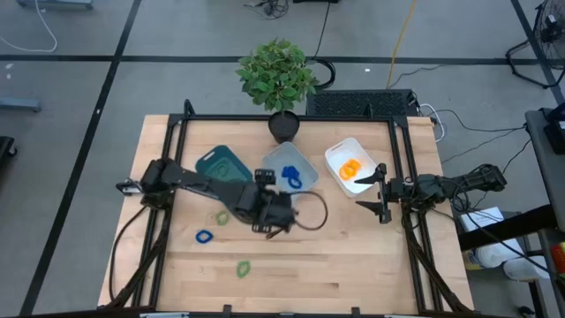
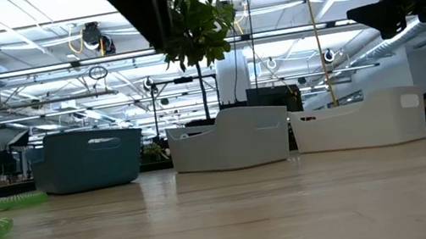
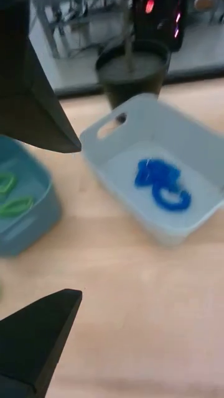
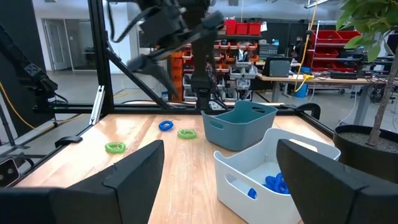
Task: Sort spring keychains
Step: Put the blue spring keychain into the gray bin
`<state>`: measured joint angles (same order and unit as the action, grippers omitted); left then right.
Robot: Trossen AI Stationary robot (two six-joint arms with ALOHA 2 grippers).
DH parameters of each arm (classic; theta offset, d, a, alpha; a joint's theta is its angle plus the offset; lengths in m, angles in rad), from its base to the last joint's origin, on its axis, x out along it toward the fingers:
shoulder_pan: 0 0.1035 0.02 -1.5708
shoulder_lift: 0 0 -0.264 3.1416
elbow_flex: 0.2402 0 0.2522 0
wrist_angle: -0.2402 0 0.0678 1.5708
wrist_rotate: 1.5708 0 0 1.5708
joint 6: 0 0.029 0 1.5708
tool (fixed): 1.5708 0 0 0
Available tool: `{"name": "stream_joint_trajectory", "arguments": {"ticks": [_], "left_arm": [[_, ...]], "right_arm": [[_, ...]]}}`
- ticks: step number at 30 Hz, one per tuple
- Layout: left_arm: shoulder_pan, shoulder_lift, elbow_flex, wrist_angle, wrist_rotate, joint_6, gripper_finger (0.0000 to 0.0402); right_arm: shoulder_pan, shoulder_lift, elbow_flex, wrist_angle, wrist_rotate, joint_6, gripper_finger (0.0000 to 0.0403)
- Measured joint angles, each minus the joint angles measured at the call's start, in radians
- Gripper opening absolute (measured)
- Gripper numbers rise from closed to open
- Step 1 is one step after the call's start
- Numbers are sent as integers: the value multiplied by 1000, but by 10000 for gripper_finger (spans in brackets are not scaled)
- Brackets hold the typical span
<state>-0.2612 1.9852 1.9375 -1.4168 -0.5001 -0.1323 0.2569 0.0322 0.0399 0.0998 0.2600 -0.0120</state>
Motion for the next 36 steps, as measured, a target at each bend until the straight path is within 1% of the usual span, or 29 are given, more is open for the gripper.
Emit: {"name": "stream_joint_trajectory", "arguments": {"ticks": [4, 8, 12, 17, 21, 23, 27, 32, 36], "left_arm": [[-67, -7, 0, -70, 14, -115, 386], [-130, -13, 0, -154, 38, -274, 386], [-178, -37, -18, -152, 83, -403, 386], [-216, -43, -36, -155, 112, -535, 386], [-228, -52, -49, -154, 120, -637, 386], [-233, -51, -69, -156, 144, -712, 386], [-243, -68, -140, -154, 209, -872, 386], [-245, -123, -289, -152, 306, -1105, 386], [-244, -176, -400, -148, 353, -1225, 386]], "right_arm": [[0, 0, 0, 0, 0, 0, 297], [0, 0, 0, 0, 0, 0, 297], [0, 0, 0, 0, 0, 0, 297], [0, 0, 0, -1, 0, 0, 297], [0, 0, 0, -2, 0, 0, 297], [0, 0, 0, -2, 0, 0, 297], [0, 0, 0, -2, 0, 0, 297], [0, 0, 0, -2, 0, 0, 297], [0, 0, 0, -2, 0, 0, 297]]}}
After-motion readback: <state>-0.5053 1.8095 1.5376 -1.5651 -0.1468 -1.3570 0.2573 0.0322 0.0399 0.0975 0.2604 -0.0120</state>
